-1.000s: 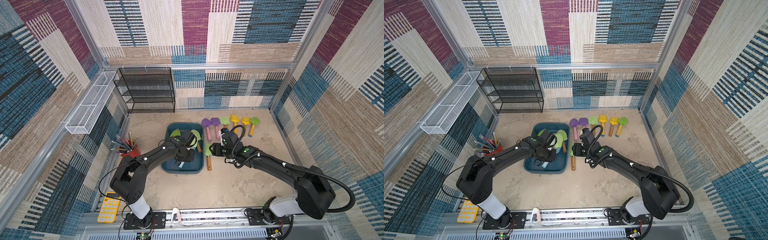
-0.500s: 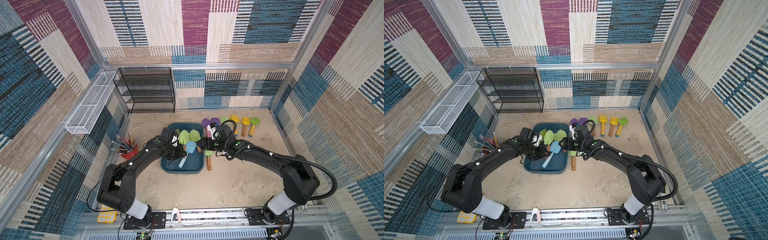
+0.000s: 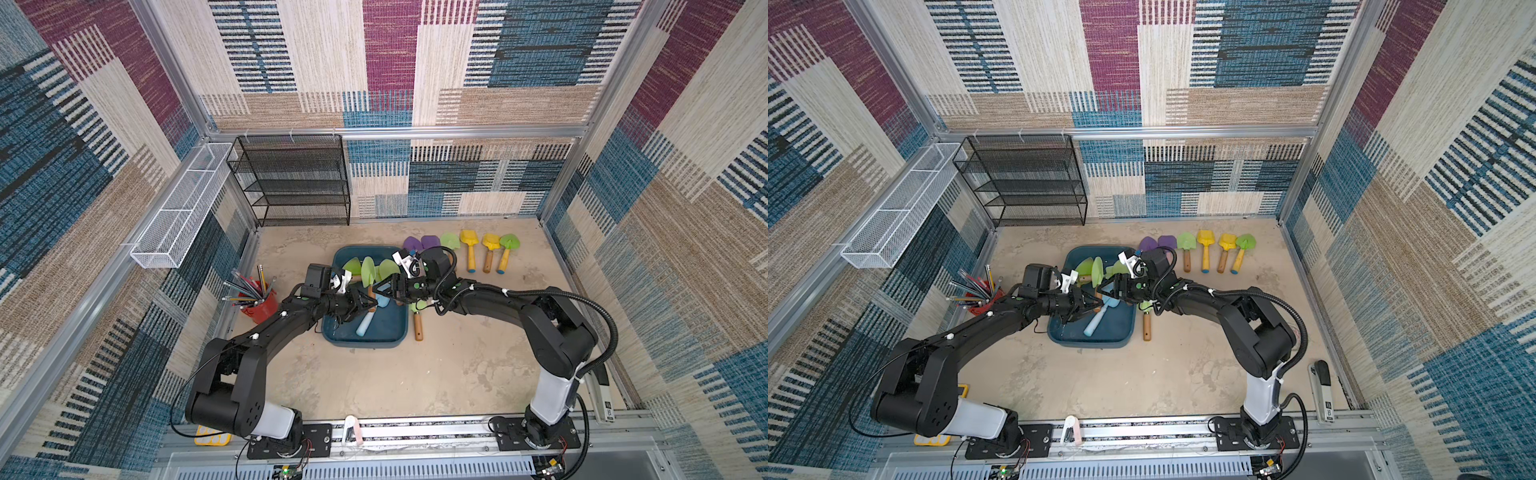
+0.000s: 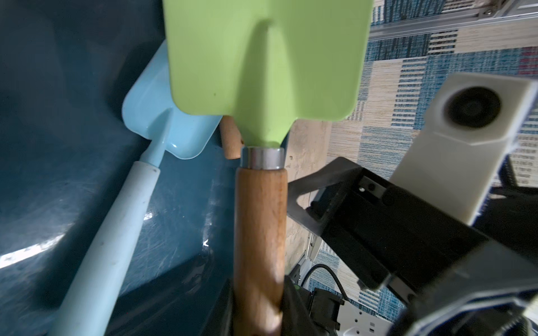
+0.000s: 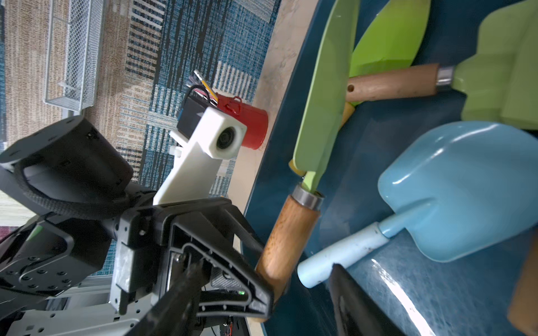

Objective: Take the shovel out of the storage box
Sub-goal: Pick up the shovel from the storage box, then place the shovel at the center of the board.

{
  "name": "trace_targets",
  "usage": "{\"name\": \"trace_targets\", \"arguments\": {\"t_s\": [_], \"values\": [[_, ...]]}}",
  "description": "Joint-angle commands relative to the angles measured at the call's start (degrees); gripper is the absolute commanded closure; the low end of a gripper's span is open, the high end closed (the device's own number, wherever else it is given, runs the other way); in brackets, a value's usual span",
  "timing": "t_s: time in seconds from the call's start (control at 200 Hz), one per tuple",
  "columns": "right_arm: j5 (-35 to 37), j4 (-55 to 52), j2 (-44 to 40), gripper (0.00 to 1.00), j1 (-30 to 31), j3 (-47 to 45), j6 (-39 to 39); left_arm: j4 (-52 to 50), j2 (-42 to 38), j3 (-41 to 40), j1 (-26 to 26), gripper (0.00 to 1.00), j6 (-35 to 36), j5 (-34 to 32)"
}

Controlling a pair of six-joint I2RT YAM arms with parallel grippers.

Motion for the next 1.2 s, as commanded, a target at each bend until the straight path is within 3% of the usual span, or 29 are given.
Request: {"name": "trace_targets", "arguments": {"t_s": [0.0, 0.31, 0.506, 0.611, 0.716, 1.192], "values": [[-5.3, 7.9, 1.6, 0.29, -0.4, 0.3, 4.9, 7.8, -0.2, -1.2, 0.3, 0.95, -3.9, 3.5], [-9.7, 17.7, 5.9, 0.41, -1.4, 0.0, 13.3, 12.3, -1.0, -3.7, 0.3, 0.93, -5.8, 3.8], [-14.4, 33.2, 10.2, 0.45, -2.0, -1.3, 25.7, 14.4, -1.3, -4.5, 0.3, 0.94, -6.3, 4.3], [-14.9, 35.1, 11.2, 0.48, -2.0, -1.1, 27.4, 15.5, -1.3, -5.0, 0.3, 0.94, -6.7, 4.7], [-15.5, 39.6, 12.6, 0.58, -2.0, -0.9, 30.8, 16.2, -1.5, -5.4, 0.3, 0.94, -7.1, 5.0], [-16.0, 47.0, 17.1, 0.74, -2.7, 2.2, 37.8, 18.6, -1.5, -6.7, 0.3, 0.94, -7.8, 5.8]]}}
